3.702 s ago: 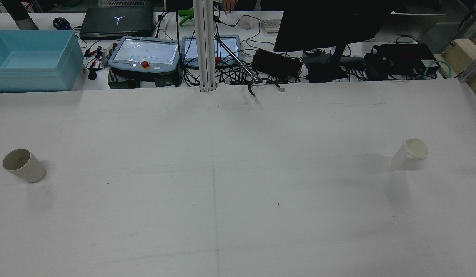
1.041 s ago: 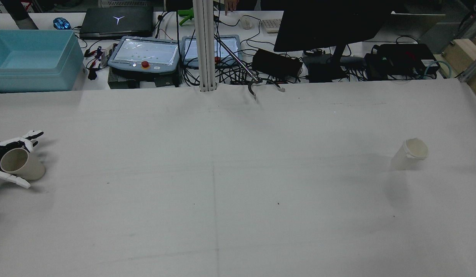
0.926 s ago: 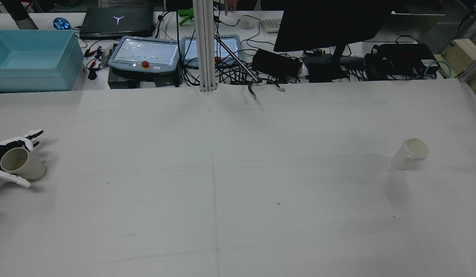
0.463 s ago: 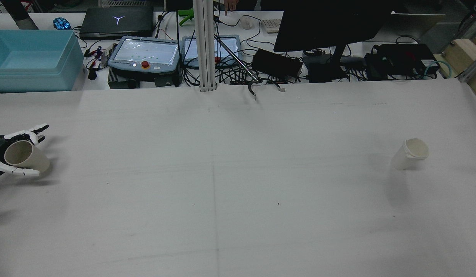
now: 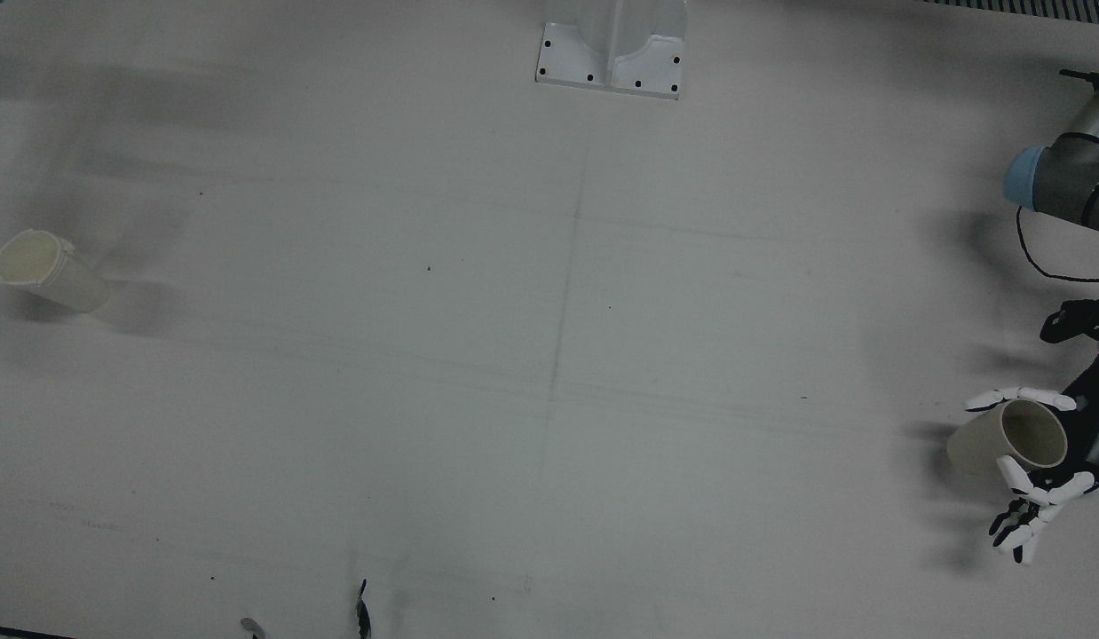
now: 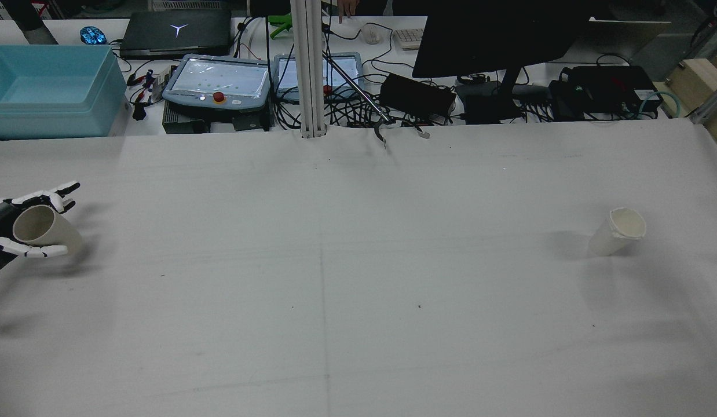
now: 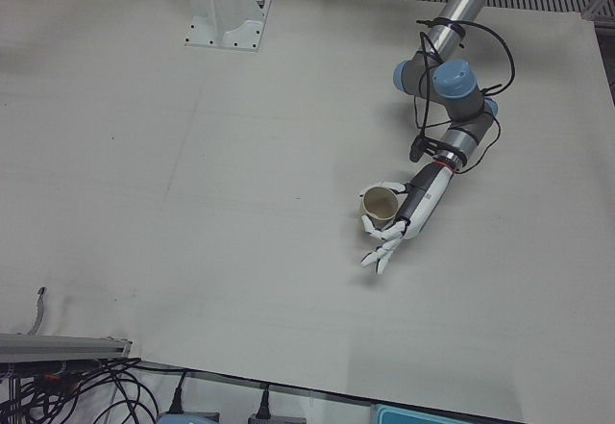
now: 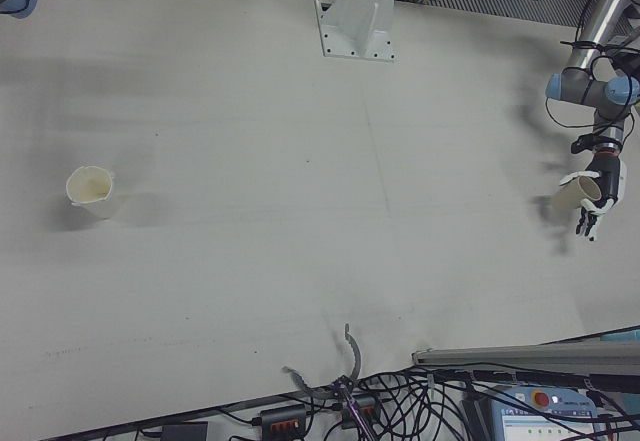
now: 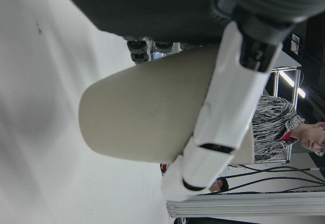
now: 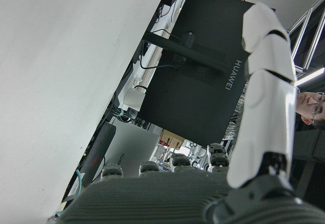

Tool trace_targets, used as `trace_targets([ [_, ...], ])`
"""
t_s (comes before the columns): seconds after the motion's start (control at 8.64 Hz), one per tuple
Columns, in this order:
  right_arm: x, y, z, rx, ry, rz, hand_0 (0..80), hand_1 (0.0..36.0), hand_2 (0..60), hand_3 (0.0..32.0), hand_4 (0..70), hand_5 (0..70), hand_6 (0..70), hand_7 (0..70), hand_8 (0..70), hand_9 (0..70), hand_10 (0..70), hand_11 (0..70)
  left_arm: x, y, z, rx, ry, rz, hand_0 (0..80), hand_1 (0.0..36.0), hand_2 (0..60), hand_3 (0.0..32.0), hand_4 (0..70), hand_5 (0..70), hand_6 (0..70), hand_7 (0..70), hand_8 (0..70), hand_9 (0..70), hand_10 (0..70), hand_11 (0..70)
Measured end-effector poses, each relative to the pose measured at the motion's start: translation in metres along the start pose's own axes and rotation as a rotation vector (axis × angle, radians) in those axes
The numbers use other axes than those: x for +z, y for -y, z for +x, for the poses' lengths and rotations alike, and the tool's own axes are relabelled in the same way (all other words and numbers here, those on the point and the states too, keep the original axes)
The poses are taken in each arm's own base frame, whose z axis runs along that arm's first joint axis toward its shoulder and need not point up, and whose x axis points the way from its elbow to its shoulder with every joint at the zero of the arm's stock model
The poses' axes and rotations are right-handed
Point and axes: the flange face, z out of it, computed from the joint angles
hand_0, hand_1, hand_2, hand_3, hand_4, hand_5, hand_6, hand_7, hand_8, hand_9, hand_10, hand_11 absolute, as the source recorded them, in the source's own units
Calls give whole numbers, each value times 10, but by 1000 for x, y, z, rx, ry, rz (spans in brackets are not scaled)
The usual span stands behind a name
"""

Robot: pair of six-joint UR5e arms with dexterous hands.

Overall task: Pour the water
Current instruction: 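Reach the right hand to the white paper cup and grasp it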

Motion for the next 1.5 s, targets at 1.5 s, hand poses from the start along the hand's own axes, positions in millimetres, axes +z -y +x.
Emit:
trace_targets([
  [1.5,35,-15,116,-79,-227,-167,599,304,148,0,0,71,51,0,0,0,0,0,1,-26,5,-33,-27,11,800,360,600,0,322,700,102,91,15,4,43,108],
])
